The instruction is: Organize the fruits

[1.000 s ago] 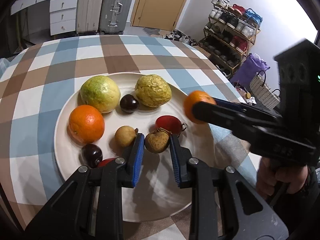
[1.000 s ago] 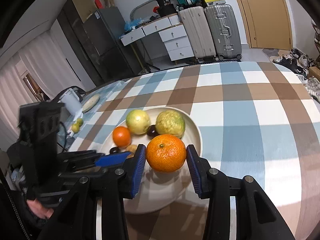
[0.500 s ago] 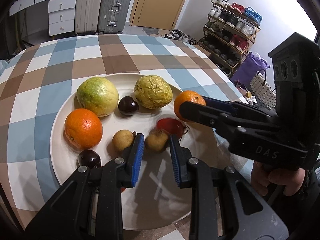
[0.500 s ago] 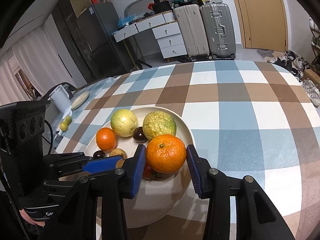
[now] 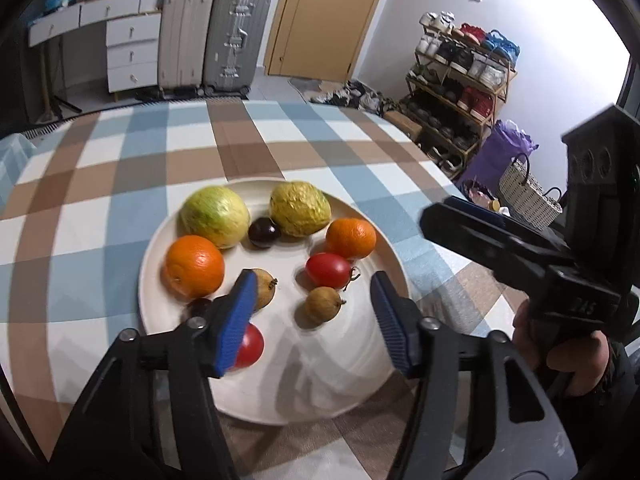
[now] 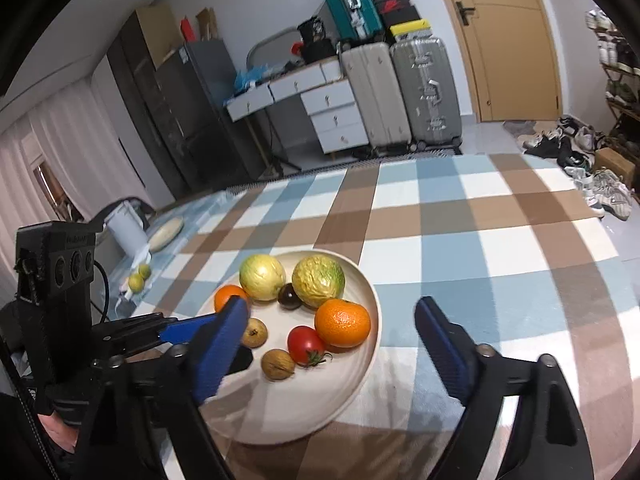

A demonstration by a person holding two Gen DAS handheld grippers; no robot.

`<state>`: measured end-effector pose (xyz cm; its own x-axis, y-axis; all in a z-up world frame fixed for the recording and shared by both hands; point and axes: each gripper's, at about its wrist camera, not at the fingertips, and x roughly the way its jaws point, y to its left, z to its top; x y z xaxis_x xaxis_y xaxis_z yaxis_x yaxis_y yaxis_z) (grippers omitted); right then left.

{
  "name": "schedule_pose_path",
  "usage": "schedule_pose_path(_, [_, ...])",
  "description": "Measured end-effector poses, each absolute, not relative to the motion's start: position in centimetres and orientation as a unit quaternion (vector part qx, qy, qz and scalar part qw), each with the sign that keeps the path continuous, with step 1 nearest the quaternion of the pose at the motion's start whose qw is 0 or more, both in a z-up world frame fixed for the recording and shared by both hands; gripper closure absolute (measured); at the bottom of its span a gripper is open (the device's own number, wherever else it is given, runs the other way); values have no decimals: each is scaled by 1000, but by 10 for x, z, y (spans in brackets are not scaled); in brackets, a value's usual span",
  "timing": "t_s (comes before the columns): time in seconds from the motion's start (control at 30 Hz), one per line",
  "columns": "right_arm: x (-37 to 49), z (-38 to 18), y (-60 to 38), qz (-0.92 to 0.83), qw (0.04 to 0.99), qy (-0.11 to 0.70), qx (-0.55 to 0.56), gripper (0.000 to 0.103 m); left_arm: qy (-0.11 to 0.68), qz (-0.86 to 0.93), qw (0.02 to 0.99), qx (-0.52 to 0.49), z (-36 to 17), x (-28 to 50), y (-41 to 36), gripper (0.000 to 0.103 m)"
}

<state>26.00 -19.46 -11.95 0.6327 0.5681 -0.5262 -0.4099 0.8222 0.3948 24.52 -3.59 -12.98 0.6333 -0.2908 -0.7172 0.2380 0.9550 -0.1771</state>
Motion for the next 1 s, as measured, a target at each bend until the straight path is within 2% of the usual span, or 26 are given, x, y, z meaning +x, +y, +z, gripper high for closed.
schedule_pose_path(0.1, [244, -108, -204, 262, 904, 314, 126, 9, 387, -138, 911, -28, -114, 231, -36, 38])
schedule_pose_path(0.23, [221, -92, -213, 251, 916, 287, 128, 2, 360, -123, 925, -23, -92, 210, -36, 23])
schedule_pose_path(0.5, [172, -56, -220, 249, 933, 231, 121, 0, 309, -86, 947, -6, -48, 169, -35, 12])
schedule_pose_path(0.57, [162, -49, -220, 248, 936, 219, 119, 0, 290, -75, 954, -3, -36, 155, -35, 1])
schedule_pose_path(1.0, [94, -19, -219, 238, 957, 135, 95, 0, 198, -5, 980, 11, 10, 82, -23, 1])
